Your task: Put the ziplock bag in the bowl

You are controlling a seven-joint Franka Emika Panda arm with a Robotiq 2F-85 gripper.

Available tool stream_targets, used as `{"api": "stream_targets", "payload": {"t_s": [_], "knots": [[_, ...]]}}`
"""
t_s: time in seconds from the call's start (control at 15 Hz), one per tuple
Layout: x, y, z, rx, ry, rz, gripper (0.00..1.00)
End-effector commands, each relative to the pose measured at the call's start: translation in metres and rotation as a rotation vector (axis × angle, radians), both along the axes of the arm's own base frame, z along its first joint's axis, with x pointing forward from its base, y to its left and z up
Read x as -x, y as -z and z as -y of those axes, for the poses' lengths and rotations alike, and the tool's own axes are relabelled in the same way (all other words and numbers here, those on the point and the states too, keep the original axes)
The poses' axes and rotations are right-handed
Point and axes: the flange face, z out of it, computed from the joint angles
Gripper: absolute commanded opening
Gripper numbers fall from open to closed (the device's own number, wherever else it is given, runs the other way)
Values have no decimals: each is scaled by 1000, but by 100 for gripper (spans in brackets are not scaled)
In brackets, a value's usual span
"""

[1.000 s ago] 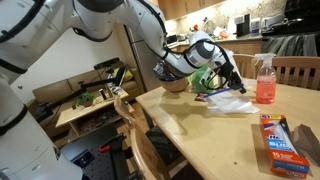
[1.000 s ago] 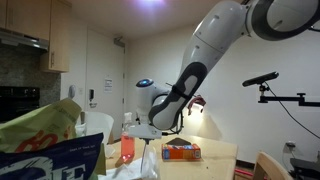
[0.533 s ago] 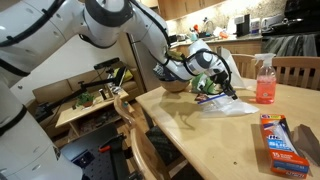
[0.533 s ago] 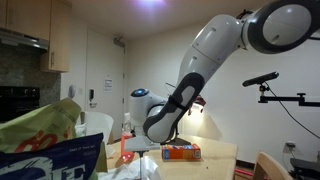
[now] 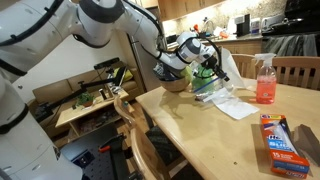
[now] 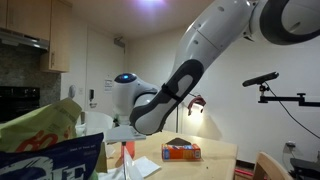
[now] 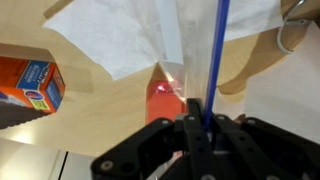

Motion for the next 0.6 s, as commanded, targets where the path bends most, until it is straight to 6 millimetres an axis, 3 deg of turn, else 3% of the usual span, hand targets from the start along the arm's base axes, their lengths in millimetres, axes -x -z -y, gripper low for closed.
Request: {"api": "stream_targets", "payload": {"t_s": [0.0,0.2,0.27,0.53], "knots": [[2,-40,-16,14,-14,86,1],[4,-60,-29,-34,-21,147,1],[-5,-45,-28,-11,-21,116,5],[-3,-53,-32,-27,-26,131,5]]}}
